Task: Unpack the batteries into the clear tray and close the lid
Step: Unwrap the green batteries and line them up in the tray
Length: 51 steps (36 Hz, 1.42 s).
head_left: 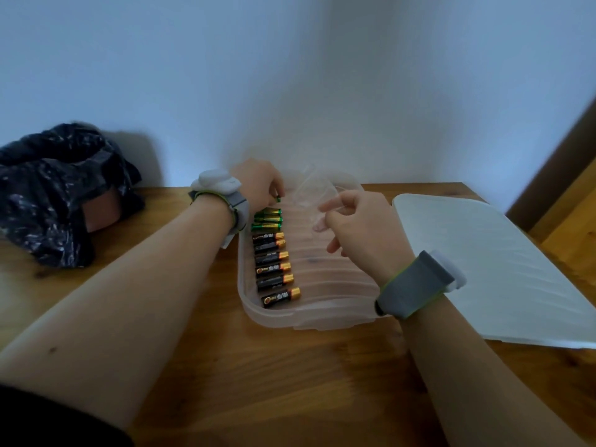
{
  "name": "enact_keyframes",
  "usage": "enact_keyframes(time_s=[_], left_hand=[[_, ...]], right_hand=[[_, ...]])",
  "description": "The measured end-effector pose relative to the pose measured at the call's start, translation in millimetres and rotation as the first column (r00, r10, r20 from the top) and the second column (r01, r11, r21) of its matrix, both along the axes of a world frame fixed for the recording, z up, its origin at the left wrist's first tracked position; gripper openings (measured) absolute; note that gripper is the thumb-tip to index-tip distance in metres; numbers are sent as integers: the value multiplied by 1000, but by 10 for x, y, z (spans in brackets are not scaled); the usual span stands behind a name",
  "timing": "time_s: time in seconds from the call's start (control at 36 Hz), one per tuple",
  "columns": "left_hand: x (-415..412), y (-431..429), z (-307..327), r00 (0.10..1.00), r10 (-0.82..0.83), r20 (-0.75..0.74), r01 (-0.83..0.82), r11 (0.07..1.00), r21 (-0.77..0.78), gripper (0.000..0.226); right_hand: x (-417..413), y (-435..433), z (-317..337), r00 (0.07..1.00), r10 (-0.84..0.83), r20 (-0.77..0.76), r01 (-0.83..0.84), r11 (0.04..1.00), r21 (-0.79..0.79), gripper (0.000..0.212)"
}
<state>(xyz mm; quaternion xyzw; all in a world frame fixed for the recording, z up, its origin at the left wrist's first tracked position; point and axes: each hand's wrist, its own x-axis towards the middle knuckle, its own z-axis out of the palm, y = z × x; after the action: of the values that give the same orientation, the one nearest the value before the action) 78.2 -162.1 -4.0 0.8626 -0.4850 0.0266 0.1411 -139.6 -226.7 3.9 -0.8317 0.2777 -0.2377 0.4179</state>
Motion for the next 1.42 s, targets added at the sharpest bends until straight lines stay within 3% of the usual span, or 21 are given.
enact_keyframes(time_s=[0.44,0.58,0.69,0.94,1.17,1.42], left_hand=[[-20,-10,-8,1000,13,-16,-13,1000,-24,19],[-56,31,14,999,23,-41,-26,995,-93,26],[-95,79,49,999,30,-45,-37,984,-174,19],[-65,306,94,993,87,-78,-108,944,-312,32],[-194,547,92,981,153,-117,-185,916,-356,40],[-356,715,112,952,294,-85,-306,913,-268,35]], right_hand=[[4,-1,-10,1000,22,-8,-22,999,31,21],[11,-8,-14,999,35,-27,-34,999,13,21],[12,-21,-42,997,52,-57,-52,999,-5,22],[12,-44,-48,999,35,-9,-35,999,-10,24],[16,-52,-37,1000,2,13,-3,1000,22,33],[29,20,-5,999,30,20,-32,996,81,22]])
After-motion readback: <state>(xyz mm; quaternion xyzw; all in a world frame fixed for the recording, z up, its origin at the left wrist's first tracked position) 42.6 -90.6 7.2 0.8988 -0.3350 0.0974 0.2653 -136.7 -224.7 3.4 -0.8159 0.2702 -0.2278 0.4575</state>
